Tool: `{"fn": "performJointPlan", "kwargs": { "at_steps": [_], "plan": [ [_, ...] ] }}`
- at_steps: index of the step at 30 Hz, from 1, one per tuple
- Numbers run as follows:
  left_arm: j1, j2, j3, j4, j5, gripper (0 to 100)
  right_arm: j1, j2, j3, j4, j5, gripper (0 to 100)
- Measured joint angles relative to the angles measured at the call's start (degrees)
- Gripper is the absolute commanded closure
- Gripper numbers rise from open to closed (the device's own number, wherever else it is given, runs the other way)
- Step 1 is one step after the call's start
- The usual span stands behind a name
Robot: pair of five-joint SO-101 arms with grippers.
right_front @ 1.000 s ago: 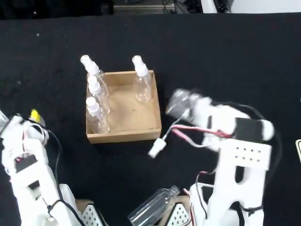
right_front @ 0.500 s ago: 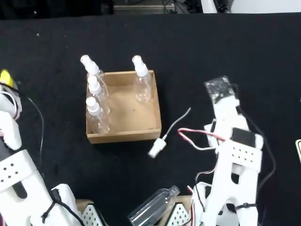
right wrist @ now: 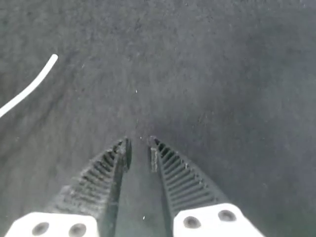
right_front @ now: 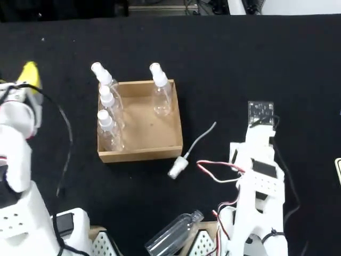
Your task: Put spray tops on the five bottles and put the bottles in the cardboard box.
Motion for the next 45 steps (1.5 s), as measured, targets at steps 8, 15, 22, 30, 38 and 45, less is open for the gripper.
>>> {"fn": "performJointPlan", "kwargs": {
  "at_steps": [8,15,22,30,38,45],
  "plan": [
    [17.5,0.0,-1.5,0.0,-0.1,81,0.0,0.0,0.4,-1.9,-0.4,96.2],
    [30.2,0.0,-2.5,0.0,-0.1,81,0.0,0.0,0.4,-1.9,-0.4,96.2],
    [41.7,0.0,-2.5,0.0,-0.1,81,0.0,0.0,0.4,-1.9,-0.4,96.2],
    [49.2,0.0,4.1,-3.4,-0.1,81,0.0,0.0,0.4,-1.9,-0.4,96.2],
    [49.3,0.0,12.5,-7.9,-0.1,81,0.0,0.0,0.4,-1.9,-0.4,96.3],
    [49.8,0.0,14.1,-8.0,-0.1,81,6.9,0.0,0.4,-4.0,-10.5,96.0]
  ]
}}
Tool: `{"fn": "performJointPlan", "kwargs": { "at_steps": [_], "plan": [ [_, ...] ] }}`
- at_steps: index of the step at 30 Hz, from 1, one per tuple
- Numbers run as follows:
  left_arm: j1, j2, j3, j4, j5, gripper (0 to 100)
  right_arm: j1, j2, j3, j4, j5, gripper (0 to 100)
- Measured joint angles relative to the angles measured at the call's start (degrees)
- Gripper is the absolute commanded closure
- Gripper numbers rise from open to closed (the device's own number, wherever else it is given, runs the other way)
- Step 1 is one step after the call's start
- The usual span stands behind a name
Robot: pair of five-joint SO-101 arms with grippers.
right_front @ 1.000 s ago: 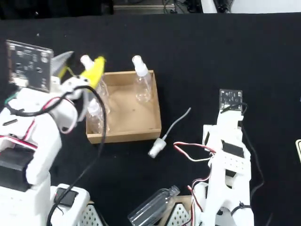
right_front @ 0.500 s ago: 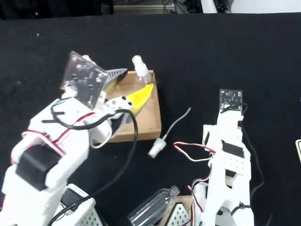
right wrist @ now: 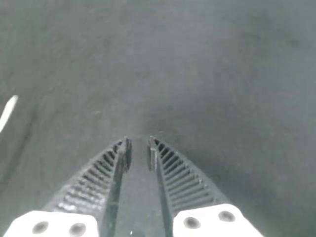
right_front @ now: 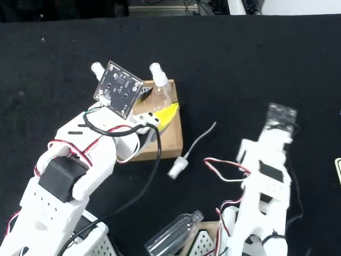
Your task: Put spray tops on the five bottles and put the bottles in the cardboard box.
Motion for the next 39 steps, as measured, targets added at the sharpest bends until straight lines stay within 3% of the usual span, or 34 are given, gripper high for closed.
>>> {"fn": "performJointPlan", "kwargs": {
  "at_steps": [3,12,30,39],
  "plan": [
    [0.6,0.0,0.0,1.7,0.0,81,2.5,0.0,0.0,-0.5,-3.9,95.9],
    [10.5,0.0,0.0,9.0,0.0,80,3.1,0.0,0.0,-2.0,-4.7,95.9],
    [11.5,0.0,16.9,9.6,0.1,80,3.1,0.0,0.0,-2.0,-4.7,95.9],
    [23.8,0.0,26.1,7.6,-1.9,80,3.1,0.0,0.0,-2.0,-4.7,95.9]
  ]
}}
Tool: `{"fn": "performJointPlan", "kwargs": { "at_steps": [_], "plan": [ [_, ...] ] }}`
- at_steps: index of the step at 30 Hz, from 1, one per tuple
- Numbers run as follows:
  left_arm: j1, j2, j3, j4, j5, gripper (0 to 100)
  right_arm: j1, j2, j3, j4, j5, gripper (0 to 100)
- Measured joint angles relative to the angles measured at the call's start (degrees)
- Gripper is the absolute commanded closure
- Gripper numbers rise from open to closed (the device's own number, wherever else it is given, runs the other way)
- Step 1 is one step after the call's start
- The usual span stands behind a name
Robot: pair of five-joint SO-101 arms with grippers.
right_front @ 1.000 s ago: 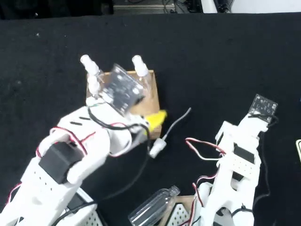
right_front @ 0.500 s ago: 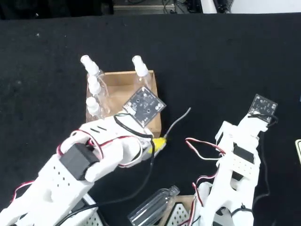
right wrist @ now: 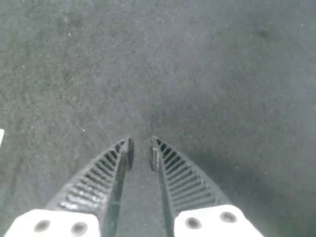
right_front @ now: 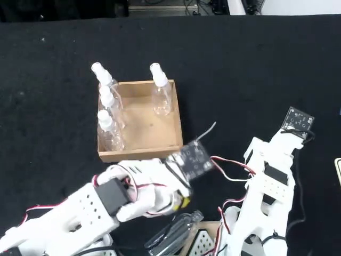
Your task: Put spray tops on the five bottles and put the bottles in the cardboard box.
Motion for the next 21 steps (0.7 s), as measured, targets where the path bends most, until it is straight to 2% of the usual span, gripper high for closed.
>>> {"fn": "performJointPlan", "kwargs": {
  "at_steps": [4,9,13,21],
  "plan": [
    [-0.1,0.0,5.3,-5.0,-4.2,80,0.0,0.0,0.0,0.0,0.0,95.9],
    [-2.0,0.1,10.4,-10.5,-5.1,78,0.0,0.0,0.0,0.0,0.0,95.9],
    [-2.1,0.0,11.4,-11.0,-5.3,71,0.0,0.0,0.0,0.0,0.0,95.9],
    [-2.2,0.0,13.9,-11.0,-5.3,72,1.7,0.0,0.0,0.0,-0.2,95.9]
  ]
}}
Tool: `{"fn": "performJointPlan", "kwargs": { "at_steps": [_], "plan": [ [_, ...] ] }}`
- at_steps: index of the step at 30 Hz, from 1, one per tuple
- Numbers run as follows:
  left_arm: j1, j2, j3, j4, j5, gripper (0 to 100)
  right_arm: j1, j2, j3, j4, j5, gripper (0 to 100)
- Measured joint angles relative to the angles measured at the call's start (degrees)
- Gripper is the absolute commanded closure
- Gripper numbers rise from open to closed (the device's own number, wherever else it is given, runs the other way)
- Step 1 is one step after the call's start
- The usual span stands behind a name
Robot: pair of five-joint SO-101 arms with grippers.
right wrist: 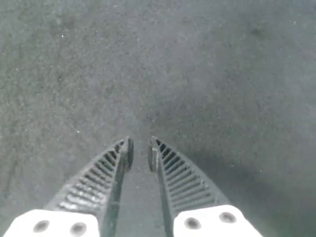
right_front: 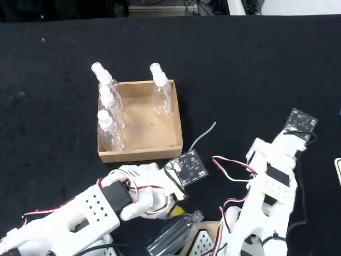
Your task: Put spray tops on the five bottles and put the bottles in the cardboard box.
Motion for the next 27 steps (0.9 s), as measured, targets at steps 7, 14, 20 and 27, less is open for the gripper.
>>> {"fn": "performJointPlan", "kwargs": {
  "at_steps": [7,14,20,27],
  "plan": [
    [2.7,0.0,3.6,0.0,0.0,72,1.5,0.0,0.0,0.0,-0.3,95.9],
    [6.0,0.0,3.3,-0.4,0.0,71,1.5,0.0,0.0,0.0,-0.3,95.9],
    [4.8,0.0,0.2,-0.5,2.9,71,1.5,0.0,0.0,0.0,-0.3,95.9],
    [11.3,0.0,-0.2,3.5,3.7,71,1.5,0.0,0.0,0.0,-0.3,95.9]
  ]
}}
